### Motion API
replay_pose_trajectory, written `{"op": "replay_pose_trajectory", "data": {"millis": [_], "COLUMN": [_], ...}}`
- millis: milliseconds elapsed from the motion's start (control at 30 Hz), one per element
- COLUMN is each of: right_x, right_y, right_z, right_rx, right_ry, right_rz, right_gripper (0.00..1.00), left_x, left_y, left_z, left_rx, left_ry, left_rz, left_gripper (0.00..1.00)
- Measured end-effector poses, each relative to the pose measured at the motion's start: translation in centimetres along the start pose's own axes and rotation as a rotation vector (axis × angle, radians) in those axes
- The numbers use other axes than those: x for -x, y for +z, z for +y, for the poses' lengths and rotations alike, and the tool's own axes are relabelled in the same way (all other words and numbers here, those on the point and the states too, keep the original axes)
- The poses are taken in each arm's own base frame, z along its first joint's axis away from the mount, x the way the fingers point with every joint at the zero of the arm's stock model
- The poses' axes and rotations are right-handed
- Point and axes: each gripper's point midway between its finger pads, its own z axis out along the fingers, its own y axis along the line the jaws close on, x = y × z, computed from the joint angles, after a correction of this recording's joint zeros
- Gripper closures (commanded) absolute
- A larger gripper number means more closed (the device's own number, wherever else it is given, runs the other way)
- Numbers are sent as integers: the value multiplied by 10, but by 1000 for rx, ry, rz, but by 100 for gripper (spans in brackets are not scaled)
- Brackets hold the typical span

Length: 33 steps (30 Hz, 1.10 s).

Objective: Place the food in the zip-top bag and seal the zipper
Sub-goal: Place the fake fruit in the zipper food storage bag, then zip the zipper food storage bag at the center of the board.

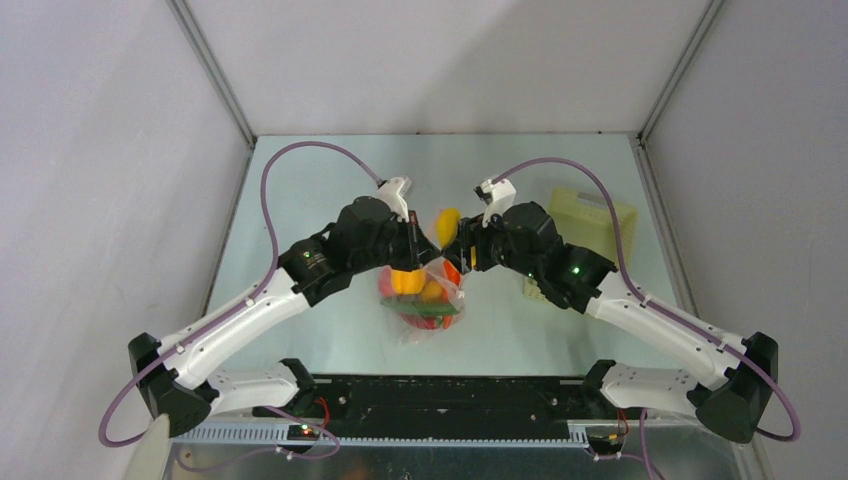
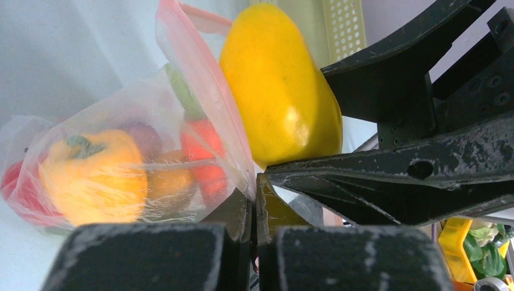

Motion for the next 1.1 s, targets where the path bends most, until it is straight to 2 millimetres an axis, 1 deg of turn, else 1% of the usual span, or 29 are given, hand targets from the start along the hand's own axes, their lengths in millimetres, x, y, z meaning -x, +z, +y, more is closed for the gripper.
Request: {"op": "replay_pose_trajectory", "data": {"millis": [133,367,433,467,500,567,633,900,967,1100], "right_x": [-3,-10,-10,-9,-9,-7,-8,-3,1,24], "right_y": [1,3,3,2,2,1,0,-3,-7,-23], "right_z": [3,2,0,0,-1,-4,-6,2,4,13], "right_rx": [-7,-41,-52,-57,-62,-76,-84,-58,-49,-4], "right_ry": [-35,-82,-89,-93,-95,-102,-109,-115,-112,-100], "right_rz": [38,91,94,94,93,90,93,82,64,-22], "right_gripper": [38,26,19,18,7,2,1,1,1,1], "left_x": [1,2,2,2,2,2,2,3,3,3], "left_y": [-1,-2,-2,-2,-2,-2,-2,-2,-2,-3], "left_z": [0,-1,-1,-1,-1,-1,0,1,1,0], "left_rx": [2,1,1,1,1,4,10,12,12,11], "left_ry": [0,0,0,0,0,2,1,1,1,0], "left_rz": [0,-3,-3,-3,-3,-2,-3,-6,-6,-7], "left_gripper": [100,100,100,100,100,100,100,100,100,100]}}
